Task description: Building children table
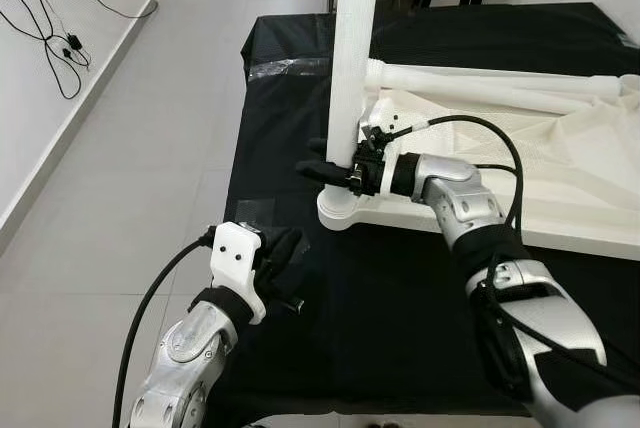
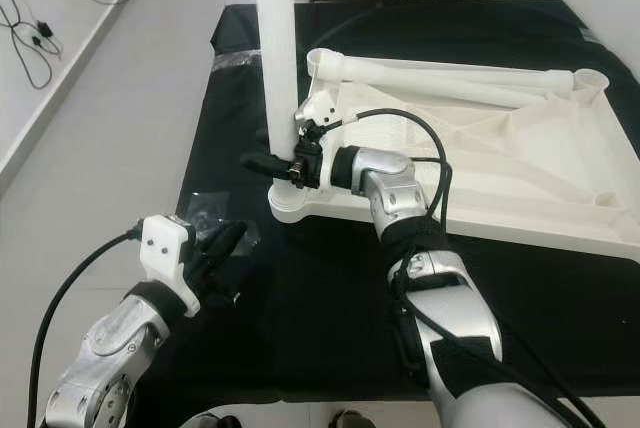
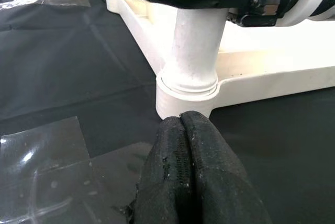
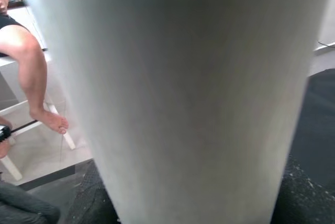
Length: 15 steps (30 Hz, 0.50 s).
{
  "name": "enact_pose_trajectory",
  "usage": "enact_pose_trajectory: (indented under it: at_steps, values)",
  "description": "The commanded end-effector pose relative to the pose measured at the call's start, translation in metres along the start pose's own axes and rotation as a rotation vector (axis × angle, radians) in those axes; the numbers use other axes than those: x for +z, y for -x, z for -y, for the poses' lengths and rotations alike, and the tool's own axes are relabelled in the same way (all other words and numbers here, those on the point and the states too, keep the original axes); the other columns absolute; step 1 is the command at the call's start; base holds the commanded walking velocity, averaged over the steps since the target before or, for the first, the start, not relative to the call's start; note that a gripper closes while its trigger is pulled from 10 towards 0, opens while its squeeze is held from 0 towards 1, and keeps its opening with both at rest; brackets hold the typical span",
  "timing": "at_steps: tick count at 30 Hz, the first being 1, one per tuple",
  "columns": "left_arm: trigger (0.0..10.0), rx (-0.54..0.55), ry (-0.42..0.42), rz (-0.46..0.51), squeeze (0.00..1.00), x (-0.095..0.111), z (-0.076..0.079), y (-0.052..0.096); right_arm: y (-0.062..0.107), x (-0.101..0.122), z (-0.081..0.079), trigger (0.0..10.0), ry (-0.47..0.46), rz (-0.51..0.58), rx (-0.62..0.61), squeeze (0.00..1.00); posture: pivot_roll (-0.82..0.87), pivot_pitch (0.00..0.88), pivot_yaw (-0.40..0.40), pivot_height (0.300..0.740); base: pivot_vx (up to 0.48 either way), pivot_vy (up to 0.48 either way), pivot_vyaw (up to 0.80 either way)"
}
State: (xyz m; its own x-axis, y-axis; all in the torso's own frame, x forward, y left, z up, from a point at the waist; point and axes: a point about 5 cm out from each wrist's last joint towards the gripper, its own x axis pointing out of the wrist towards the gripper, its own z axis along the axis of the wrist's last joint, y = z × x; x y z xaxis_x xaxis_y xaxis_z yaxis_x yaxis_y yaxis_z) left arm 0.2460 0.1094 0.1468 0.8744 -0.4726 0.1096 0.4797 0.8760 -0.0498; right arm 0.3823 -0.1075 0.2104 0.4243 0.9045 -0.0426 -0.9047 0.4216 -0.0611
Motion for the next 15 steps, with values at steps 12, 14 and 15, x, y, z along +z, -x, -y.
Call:
enact_pose_trajectory:
  at_steps: [12,14,15]
  values:
    - [10.0,-0.003,0.002,-0.02,0.0,-0.002,0.002,0.003,0.006,-0.06,-0.011,0.0,-0.089,-0.104,-0.326,0.0,0.07,0.177,0.009,0.74,0.0,0.0,0.0]
    - [10.0,-0.004,0.002,-0.021,0.0,-0.002,0.001,0.003,0.005,-0.076,-0.025,0.0,-0.126,-0.124,-0.557,0.0,0.07,0.18,0.013,0.74,0.0,0.0,0.0]
    - [10.0,-0.005,0.001,-0.023,0.0,-0.002,-0.001,0.003,0.002,-0.085,-0.056,0.0,-0.202,-0.098,-0.773,0.0,0.05,0.172,0.022,0.74,0.0,0.0,0.0]
